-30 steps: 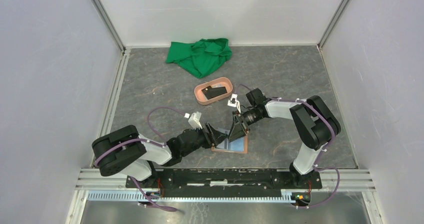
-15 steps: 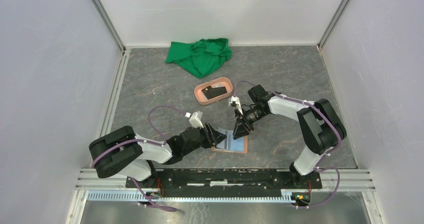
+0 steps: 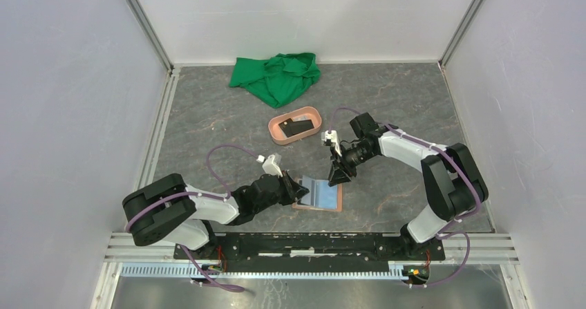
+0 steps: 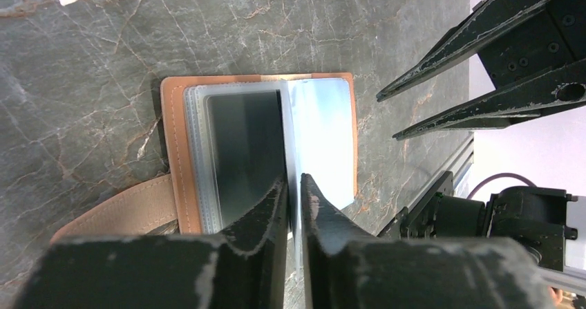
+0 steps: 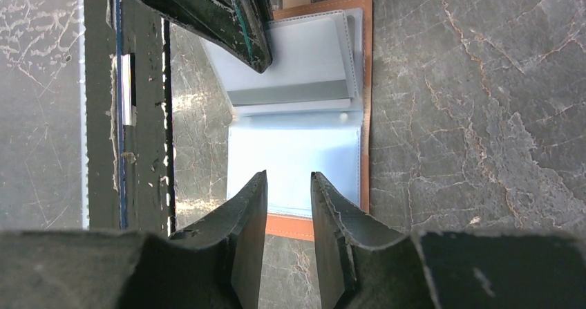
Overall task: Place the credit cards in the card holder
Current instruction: Turn over the card slot in the card holder.
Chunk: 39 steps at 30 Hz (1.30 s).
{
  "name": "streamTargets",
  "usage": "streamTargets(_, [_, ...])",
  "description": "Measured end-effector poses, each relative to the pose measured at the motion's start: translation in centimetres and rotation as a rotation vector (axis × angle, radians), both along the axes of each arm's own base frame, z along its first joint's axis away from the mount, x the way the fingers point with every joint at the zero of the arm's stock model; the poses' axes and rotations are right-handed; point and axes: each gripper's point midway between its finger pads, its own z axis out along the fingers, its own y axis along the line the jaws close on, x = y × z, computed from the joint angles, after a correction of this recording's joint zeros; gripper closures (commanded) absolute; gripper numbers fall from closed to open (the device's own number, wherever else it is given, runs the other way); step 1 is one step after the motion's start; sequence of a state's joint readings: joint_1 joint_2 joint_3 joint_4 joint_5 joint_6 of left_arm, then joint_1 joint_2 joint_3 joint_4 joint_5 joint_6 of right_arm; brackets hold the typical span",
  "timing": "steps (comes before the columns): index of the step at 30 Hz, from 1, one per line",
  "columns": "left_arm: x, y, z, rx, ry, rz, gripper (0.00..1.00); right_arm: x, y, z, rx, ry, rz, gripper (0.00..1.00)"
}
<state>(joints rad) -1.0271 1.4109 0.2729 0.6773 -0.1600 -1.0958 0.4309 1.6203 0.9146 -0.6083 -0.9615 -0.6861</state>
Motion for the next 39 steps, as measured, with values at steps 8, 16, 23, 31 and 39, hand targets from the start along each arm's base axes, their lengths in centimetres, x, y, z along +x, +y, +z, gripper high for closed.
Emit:
streamTargets(8, [0.2, 0.2, -0.2, 0.009, 0.000, 0.018, 0.97, -0.2, -0.1, -0.1, 0.000, -0.005, 0.013, 0.65])
streamTargets(16, [0.5, -0.5, 0.4, 0.006, 0.024, 0.024, 0.98, -0.3, -0.4, 0.0, -0.002, -0.006, 0.020, 0.66])
streamTargets(23, [0.8, -1.5, 1.0, -0.023, 0.064, 0.070, 0.98, 0.8, -1.3, 1.0, 0.012, -0.044, -0.024, 0.66])
streamTargets(31, [0.9, -2.8, 0.4, -0.005, 0.077, 0.115, 0.97, 1.7, -2.2, 1.6, 0.019, -0.064, -0.063, 0.66])
streamTargets(39, [1.6, -2.8, 1.1, 0.093, 0.017, 0.135, 0.59, 1.9, -2.3, 1.7, 0.022, -0.073, -0.068, 0.66])
